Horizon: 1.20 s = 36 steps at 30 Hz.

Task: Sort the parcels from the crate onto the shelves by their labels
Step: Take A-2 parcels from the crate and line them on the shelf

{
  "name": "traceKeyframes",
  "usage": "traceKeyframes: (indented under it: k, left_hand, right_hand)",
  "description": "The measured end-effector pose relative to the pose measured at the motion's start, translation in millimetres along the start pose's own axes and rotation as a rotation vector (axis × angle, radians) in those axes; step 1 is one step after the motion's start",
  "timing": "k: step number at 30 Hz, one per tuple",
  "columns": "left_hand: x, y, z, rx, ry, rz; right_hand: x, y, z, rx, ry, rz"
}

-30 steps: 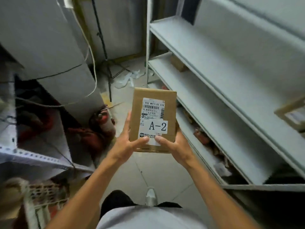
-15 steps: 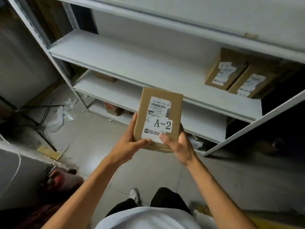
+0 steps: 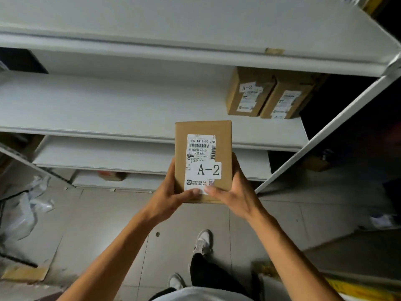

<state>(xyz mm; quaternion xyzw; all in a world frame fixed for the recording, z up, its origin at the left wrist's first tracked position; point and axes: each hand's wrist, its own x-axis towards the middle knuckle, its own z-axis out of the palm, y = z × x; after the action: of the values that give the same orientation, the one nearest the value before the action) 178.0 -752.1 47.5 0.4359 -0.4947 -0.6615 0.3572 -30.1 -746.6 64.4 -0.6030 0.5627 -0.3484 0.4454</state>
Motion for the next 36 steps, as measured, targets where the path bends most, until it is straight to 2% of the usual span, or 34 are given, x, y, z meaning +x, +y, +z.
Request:
traceKeyframes:
  k: [5, 10, 16, 20, 24, 28, 31, 33, 36]
  left_hand:
    - [67, 7, -6, 0.040, 0.006, -0.009]
    - [132, 5, -25, 0.140, 0.081, -0.051]
    - [216, 1, -39, 0.344, 0.174, 0.084]
    - [266, -22, -53, 0.454, 0.233, 0.201]
    - [305, -35, -55, 0.500, 0.308, 0.277]
    - [339, -41, -55, 0.573, 0.415, 0.308]
    - [353, -43, -52, 0.680, 0.542, 0.263]
    - [358, -43, -50, 0.670, 0.584, 0.248]
    - [368, -41, -49, 0.671, 0.596, 0.229]
  right_hand:
    - [63, 18, -22, -0.164, 0.036, 0.050]
    - [126, 37, -38, -0.360, 0.050, 0.106]
    - [204, 63, -48, -0.442, -0.020, 0.226]
    - [251, 98, -44, -0.374, 0.029, 0.185]
    - [282, 126, -35, -0.292, 0.168, 0.125]
    - [305, 145, -23, -0.357, 0.454, 0.050]
    - [308, 149, -17, -0.287, 0.651, 0.020]
    - [309, 150, -15, -0.275, 0.643, -0.005]
    - [312, 154, -14, -0.267, 0.519, -0.035]
